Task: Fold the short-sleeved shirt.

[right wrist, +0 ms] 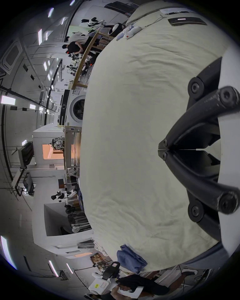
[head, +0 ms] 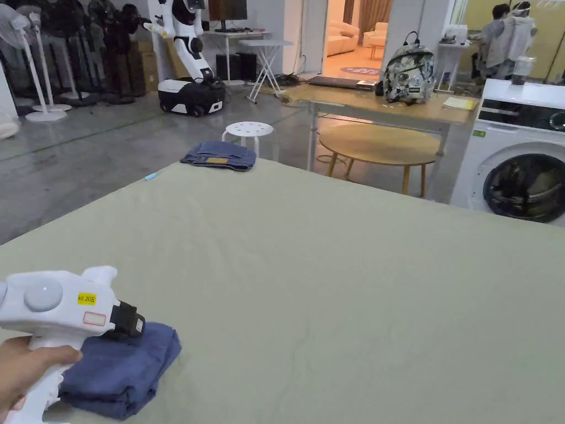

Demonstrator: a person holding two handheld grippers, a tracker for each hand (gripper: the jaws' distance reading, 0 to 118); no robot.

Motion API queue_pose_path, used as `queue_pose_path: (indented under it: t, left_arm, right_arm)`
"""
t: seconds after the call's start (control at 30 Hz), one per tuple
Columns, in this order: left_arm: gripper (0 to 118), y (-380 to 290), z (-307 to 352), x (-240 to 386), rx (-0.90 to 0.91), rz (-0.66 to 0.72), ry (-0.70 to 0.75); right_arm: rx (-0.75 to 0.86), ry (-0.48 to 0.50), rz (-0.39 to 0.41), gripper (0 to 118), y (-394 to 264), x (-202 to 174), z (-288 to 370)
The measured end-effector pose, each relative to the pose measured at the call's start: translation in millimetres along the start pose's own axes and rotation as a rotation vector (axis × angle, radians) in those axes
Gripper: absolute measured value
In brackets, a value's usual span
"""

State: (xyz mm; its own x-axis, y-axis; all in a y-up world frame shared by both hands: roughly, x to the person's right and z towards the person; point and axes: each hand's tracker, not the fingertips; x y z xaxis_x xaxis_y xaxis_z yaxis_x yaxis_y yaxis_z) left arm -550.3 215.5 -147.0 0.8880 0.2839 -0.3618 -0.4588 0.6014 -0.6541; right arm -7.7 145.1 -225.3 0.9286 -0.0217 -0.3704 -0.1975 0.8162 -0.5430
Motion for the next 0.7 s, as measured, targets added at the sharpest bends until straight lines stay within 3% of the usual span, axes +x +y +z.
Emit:
queue_pose_path:
  t: [0.13, 0.33, 0.57, 0.7]
  left_arm:
    - [0, -23, -11, 51, 0.078, 0.046, -0.136]
    - [0, -67, -38, 155, 0.169, -0.172, -0.092]
    - [0, -108, -38, 253, 0.386, -0.324, -0.034]
    - [0, -115, -37, 286, 0.462, -0.338, -0.029]
  right_arm:
    - [0.025, -0.018, -0.021, 0, 5, 10, 11]
    - [0.059, -0.07, -0.052, 0, 6, 34, 23]
    - [0.143, -0.162, -0.098, 0, 16, 73, 43]
    - [0.206, -0.199, -0.124, 0, 23, 91, 54]
